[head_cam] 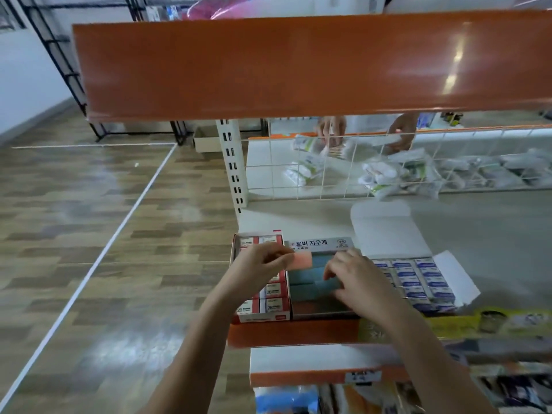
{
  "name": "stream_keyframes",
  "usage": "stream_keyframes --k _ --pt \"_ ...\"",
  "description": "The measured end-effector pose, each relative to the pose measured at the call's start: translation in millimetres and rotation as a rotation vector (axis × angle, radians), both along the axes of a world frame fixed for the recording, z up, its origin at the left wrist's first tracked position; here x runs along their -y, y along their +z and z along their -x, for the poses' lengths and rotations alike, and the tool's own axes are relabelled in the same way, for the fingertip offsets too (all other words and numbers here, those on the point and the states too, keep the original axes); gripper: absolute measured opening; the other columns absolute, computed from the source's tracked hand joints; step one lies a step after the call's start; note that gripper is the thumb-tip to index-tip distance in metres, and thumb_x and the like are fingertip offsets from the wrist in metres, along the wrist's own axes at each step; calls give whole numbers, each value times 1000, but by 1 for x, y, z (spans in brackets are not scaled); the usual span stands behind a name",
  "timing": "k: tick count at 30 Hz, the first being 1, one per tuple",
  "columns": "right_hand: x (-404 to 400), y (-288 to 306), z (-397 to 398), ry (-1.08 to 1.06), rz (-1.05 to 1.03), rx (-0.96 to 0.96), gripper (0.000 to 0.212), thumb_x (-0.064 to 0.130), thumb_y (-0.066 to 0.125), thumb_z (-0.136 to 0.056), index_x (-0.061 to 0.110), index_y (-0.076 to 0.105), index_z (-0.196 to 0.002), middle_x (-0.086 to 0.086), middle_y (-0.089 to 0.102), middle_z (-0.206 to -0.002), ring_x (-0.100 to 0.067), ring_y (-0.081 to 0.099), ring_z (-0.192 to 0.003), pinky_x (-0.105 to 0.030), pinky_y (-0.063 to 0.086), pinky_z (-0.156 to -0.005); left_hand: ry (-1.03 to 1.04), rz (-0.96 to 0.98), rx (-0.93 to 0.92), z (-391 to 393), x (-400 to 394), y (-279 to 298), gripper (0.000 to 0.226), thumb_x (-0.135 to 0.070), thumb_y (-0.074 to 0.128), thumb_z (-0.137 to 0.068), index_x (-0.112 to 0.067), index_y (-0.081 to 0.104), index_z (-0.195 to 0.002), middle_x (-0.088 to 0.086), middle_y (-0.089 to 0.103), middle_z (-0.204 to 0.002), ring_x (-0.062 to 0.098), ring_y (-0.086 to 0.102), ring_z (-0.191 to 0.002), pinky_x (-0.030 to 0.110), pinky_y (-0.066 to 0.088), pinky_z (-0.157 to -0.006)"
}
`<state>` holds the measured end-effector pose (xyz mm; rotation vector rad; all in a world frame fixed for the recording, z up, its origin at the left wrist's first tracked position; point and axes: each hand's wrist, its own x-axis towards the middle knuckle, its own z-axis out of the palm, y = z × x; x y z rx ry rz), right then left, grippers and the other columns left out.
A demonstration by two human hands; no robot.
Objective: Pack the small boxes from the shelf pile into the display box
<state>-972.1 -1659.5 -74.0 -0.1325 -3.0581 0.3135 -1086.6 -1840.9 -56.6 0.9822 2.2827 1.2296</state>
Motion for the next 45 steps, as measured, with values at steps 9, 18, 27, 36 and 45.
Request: stream_keyframes --k 9,18,27,36,45 --pt "4 1 -5 19 31 -18 18 31 61 -87 32 57 -105 13 52 -110 -5 44 -107 -20 37 -93 5 24 -8 -5 -6 -1 11 -33 56 -91 -38 65 -93 -20 58 -59 -2 42 -49 14 33 -47" --pt "1 3 -6 56 14 -14 18 38 58 -88 33 60 -106 12 52 -112 -7 42 -109 -23 34 -94 32 26 -53 -13 -9 5 17 -33 57 -90 -47 62 -82 -29 59 -63 -7 48 -54 8 36 -52" --pt "-40 19 -25 -114 124 -116 25 23 63 -86 24 62 -111 8 56 -112 -10 44 -108 -19 32 -85 -36 71 -59 -15 -38 9 5 -37 67 -83 -41 68 -85 -14 70 -79 7 64 -77 25 50 -69" --pt "-53 9 -38 -273 282 -139 31 21 64 -87 21 59 -118 6 55 -114 -9 51 -107 -18 38 -88 -181 287 -254 -33 -77 0 17 -30 66 -85 -27 67 -102 -9 70 -99 -7 53 -73 6 39 -62" --pt "-54 4 -41 -269 301 -170 31 19 63 -87 20 59 -118 6 56 -114 -10 53 -107 -20 40 -89 -111 348 -463 -51 -88 -11 23 -37 57 -89 -28 66 -108 -5 60 -109 14 54 -101 31 47 -80"
